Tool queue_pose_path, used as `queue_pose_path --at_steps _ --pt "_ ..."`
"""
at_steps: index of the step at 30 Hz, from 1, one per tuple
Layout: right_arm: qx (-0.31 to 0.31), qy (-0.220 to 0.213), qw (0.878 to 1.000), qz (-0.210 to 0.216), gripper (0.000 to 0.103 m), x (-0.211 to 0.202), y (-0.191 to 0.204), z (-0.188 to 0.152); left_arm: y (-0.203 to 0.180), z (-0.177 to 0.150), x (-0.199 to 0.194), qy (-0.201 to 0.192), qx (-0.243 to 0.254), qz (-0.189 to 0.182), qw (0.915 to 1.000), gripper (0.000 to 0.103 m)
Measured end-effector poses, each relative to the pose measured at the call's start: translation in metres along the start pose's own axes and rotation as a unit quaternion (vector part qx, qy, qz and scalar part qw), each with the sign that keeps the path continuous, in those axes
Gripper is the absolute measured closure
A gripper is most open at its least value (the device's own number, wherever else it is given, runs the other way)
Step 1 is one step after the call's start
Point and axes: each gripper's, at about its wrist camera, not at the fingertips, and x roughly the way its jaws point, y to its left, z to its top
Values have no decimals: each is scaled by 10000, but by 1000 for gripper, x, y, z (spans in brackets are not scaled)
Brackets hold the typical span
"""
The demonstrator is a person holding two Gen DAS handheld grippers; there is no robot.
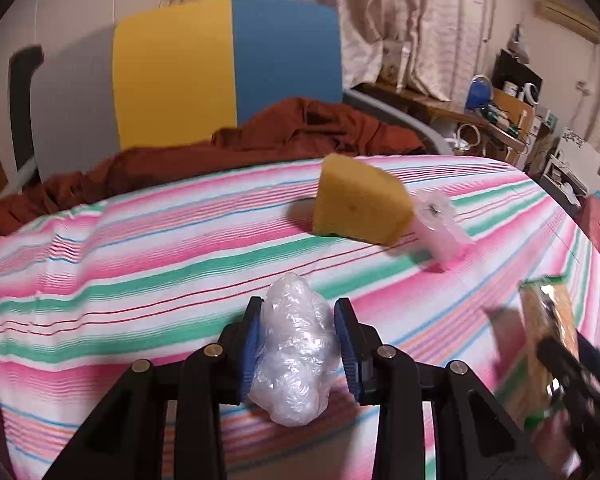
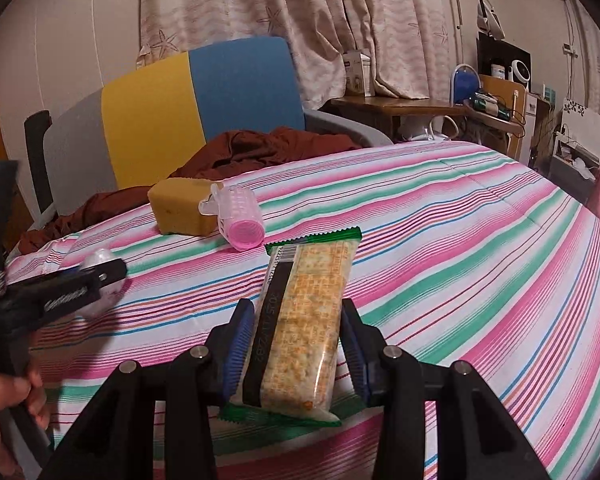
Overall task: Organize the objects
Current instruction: 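Carry bubble wrap to the tray with left gripper while right carries cracker packet there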
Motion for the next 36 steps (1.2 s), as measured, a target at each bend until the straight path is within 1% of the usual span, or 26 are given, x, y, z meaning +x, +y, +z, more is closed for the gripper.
queue_pose_path --at_steps 3,8,11,15,18,20,23,25,28,31,34,36 --pt "23 -46 10000 13 60 -2 -1 0 -1 -12 -22 -259 91 -39 9996 67" --pt "-36 -169 9998 -34 60 -8 1 0 4 -35 -56 -434 85 -160 9989 67" --pt "-96 -220 9997 -53 60 -10 3 0 7 -49 -76 -536 114 -166 9984 67" --pt "-150 -251 9995 -73 60 -11 5 0 6 -70 -108 -828 216 -236 9961 67" --pt "-173 -309 9993 -90 60 -14 6 0 6 -83 -125 -929 259 -221 9951 67" --pt "-200 -364 9991 -93 60 -16 7 0 9 -90 -136 -980 214 -200 9948 67" --pt "-238 -471 9986 -51 60 -21 8 0 18 -98 -149 -940 5 -142 9955 67" --pt "-265 -521 9983 -50 60 -22 9 0 24 -107 -165 -975 -184 -317 9946 67" --pt "-304 -519 9982 -67 60 -22 12 0 26 -120 -187 -965 -205 -405 9943 67" --pt "-303 -562 9980 -10 60 -24 11 0 33 -124 -210 -1039 -276 -468 9931 67" --pt "-266 -637 9976 78 60 -30 9 1 42 -124 -227 -1132 -360 -435 9920 67" --pt "-283 -544 9980 129 60 -31 10 3 53 -124 -240 -1208 -425 -390 9910 67"
